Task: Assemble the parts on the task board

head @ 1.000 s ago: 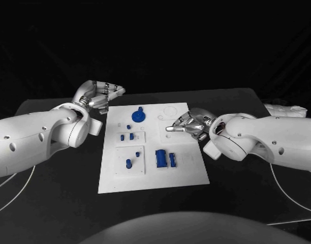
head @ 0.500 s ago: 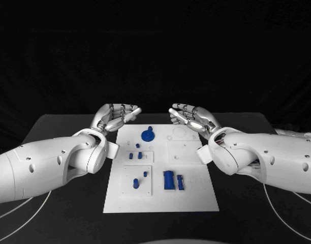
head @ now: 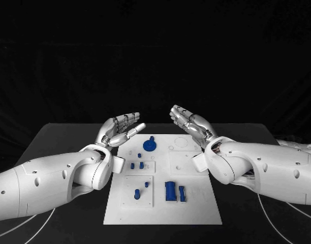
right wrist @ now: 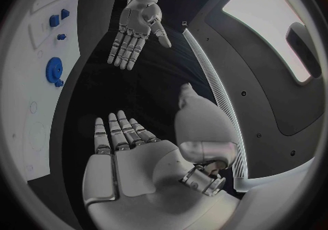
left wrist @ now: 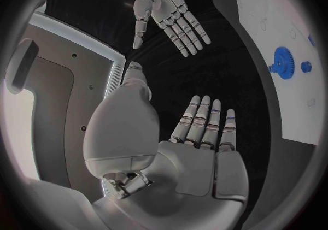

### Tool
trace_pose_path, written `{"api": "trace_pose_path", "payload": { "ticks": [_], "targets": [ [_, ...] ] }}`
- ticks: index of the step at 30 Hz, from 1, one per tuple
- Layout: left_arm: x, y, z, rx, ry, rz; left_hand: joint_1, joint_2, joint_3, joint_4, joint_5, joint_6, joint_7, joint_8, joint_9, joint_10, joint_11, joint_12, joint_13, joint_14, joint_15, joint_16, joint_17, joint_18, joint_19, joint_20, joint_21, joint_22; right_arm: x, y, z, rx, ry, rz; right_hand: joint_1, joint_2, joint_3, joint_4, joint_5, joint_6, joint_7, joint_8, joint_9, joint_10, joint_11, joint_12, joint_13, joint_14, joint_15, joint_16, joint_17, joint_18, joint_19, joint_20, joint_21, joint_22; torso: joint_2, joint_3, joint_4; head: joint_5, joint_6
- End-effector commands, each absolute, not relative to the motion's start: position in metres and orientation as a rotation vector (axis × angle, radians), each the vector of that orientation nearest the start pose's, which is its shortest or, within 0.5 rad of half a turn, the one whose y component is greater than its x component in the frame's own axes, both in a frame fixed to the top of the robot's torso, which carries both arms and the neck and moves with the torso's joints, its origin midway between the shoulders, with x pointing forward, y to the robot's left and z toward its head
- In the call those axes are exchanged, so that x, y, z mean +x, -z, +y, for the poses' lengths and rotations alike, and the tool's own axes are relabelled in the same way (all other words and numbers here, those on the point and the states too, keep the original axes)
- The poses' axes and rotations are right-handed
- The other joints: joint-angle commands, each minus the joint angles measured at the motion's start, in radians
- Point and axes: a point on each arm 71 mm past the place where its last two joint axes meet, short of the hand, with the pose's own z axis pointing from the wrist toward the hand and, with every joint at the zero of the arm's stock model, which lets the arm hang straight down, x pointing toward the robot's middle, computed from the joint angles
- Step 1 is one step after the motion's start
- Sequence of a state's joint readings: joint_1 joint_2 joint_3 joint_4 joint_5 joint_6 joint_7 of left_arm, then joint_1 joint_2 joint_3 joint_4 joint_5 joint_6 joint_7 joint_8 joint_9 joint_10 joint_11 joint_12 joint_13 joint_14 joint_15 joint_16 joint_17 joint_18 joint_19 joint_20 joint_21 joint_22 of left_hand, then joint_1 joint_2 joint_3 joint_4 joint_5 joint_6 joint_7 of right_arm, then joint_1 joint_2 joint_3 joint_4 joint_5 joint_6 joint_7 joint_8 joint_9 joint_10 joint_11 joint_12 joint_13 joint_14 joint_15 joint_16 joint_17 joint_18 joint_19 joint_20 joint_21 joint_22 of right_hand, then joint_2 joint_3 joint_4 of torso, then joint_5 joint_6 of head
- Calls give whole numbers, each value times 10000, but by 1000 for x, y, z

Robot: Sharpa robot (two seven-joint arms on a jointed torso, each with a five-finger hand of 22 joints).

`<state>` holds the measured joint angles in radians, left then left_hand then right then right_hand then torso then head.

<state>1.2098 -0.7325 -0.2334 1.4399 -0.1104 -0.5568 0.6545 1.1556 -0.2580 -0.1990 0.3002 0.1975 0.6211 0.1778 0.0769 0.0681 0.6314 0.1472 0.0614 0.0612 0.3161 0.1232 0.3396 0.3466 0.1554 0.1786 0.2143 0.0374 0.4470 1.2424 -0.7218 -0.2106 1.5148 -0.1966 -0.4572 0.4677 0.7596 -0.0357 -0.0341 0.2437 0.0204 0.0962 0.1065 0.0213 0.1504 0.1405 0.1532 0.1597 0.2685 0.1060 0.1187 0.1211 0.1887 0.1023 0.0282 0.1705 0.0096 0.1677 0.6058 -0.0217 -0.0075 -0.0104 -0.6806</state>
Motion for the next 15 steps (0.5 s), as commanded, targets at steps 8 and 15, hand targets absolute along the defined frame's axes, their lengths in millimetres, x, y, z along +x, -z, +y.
{"api": "trace_pose_path", "payload": {
  "ticks": [8, 15],
  "targets": [
    [473, 225, 190, -9830, 13195, 12749, -5608, 1240, 971, -1444, -948, -3010, -829, -769, -681, -3061, -717, -614, -612, -1544, -1232, -1646, -1676, -633, -903, -1010, -374, -2175, 471, 212, -165, 9318, -14035, 14152, -6331, 357, 341, -2437, -204, -962, -1065, -213, -1504, -1405, -1532, -1597, -2685, -1060, -1187, -1211, -1887, -1023, -282, -1705, -96, -1677, -345, 122, 44, 56, 445],
    [463, 224, 192, -11770, 12426, 12256, -7140, 1588, 1253, -1822, -1211, -3836, -1076, -769, -681, -3891, -1472, -614, -612, -1942, -1232, -2099, -2139, -775, -1786, -1307, -374, -2767, 465, 220, -184, 11352, -12848, 12695, -7596, 357, 341, -2437, -204, -962, -1065, -213, -1504, -1405, -1532, -1597, -2685, -1060, -1187, -1211, -1887, -1023, -282, -1705, -96, -1677, -612, 215, 74, 103, 801]
  ]
}}
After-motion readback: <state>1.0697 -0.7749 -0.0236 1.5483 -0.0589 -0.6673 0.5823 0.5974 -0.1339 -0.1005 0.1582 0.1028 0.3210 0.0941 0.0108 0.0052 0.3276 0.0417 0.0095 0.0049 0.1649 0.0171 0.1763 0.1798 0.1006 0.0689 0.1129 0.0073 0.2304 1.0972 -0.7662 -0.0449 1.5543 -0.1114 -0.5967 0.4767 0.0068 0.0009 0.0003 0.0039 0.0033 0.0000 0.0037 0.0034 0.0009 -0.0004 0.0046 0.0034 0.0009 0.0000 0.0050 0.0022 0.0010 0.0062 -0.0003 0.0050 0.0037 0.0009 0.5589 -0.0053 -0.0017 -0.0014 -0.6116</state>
